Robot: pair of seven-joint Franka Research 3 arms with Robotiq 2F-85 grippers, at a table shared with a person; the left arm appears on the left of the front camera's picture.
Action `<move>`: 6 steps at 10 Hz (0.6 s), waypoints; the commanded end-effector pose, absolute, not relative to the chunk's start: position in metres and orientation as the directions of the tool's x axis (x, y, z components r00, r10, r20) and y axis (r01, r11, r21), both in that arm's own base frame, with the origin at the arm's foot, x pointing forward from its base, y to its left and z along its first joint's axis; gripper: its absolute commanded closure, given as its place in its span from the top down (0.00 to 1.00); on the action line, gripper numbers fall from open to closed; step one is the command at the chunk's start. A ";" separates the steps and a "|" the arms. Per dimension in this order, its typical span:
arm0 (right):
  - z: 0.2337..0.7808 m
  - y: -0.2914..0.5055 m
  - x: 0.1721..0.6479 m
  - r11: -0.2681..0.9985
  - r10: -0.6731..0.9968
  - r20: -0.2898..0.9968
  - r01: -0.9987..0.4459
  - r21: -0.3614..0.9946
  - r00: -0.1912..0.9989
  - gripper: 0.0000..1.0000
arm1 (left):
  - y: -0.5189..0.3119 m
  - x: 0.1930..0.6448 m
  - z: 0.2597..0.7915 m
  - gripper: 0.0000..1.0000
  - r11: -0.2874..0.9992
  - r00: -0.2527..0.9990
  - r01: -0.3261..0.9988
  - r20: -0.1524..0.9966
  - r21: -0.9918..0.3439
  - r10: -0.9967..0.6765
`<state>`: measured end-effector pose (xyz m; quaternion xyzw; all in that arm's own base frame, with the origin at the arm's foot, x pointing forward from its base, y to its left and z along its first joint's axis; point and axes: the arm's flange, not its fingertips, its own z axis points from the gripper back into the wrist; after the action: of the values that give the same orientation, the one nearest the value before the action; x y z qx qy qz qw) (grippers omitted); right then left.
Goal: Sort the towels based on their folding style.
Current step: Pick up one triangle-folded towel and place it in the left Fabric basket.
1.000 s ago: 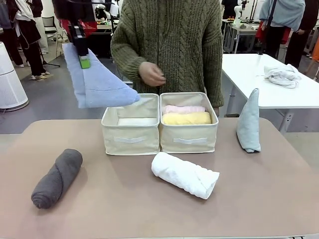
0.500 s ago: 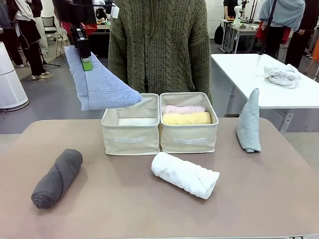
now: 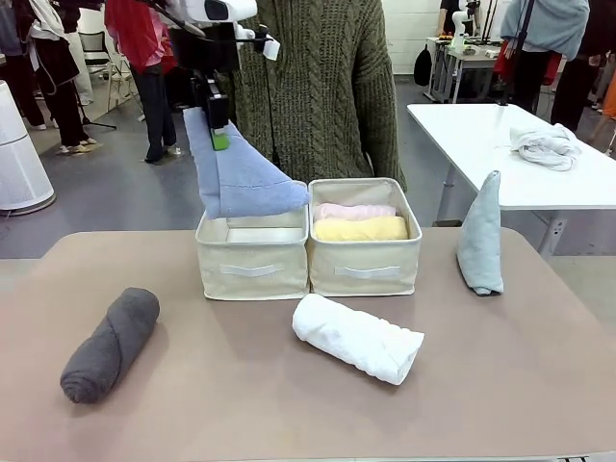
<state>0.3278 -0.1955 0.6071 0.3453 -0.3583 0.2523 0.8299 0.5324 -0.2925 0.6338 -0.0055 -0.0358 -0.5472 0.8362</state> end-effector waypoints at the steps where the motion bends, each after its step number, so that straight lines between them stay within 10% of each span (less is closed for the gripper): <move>1: 0.606 -0.196 0.328 0.625 0.168 0.774 -0.674 0.395 0.610 1.00 | -0.303 0.541 0.635 0.20 0.364 0.360 0.927 0.062 0.089 -0.931; 6: 0.606 -0.196 0.328 0.625 0.168 0.774 -0.674 0.395 0.610 1.00 | -0.289 0.539 0.625 0.20 0.176 0.165 0.979 0.108 0.105 -0.980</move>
<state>0.3278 -0.1955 0.6072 0.3453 -0.3583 0.2523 0.8299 0.5490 -0.3013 0.6202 0.0174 -0.0747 -0.6476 0.7581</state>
